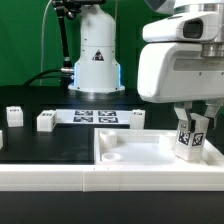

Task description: Assemble one leg

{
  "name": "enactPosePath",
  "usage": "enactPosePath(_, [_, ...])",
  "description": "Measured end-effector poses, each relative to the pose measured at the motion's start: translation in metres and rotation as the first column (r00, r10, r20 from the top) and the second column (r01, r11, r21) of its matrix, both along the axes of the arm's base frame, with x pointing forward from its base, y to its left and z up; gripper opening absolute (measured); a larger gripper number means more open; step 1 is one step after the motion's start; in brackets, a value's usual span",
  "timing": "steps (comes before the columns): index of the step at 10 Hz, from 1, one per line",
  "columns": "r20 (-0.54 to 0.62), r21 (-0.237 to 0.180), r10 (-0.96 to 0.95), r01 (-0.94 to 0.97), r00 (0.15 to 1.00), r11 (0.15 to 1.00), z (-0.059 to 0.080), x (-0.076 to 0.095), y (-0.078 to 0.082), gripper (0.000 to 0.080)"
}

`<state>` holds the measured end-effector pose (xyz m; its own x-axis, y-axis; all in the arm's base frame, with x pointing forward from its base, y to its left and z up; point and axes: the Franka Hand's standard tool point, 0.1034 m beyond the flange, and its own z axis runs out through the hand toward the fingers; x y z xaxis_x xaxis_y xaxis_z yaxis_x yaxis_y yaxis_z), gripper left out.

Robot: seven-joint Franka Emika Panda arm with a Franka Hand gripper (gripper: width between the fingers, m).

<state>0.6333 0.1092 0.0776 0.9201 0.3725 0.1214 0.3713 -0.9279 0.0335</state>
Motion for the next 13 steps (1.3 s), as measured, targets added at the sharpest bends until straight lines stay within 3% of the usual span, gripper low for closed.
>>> enactPosePath(4, [-0.034,0.081,-0.404,0.406,0.914,0.910,0.0004,0.0005,-0.0020,0.0294])
enactPosePath(6, [-0.070,0.106,-0.621,0.625,0.781,0.774,-0.0010,-0.0018,0.0048,0.0294])
enactPosePath(8, [-0.094,0.112,-0.805,0.809,0.586,0.576,-0.0026,-0.0040,0.0034,0.0294])
enactPosePath(9, [-0.101,0.110,-0.861,0.866,0.498,0.488,-0.0027,-0.0044,0.0028,0.0294])
enactPosePath(10, [-0.102,0.109,-0.875,0.879,0.474,0.464,-0.0027,-0.0044,0.0024,0.0294])
enactPosePath(13, [-0.127,0.106,-0.949,0.955,0.290,0.278,-0.0032,-0.0054,0.0016,0.0294])
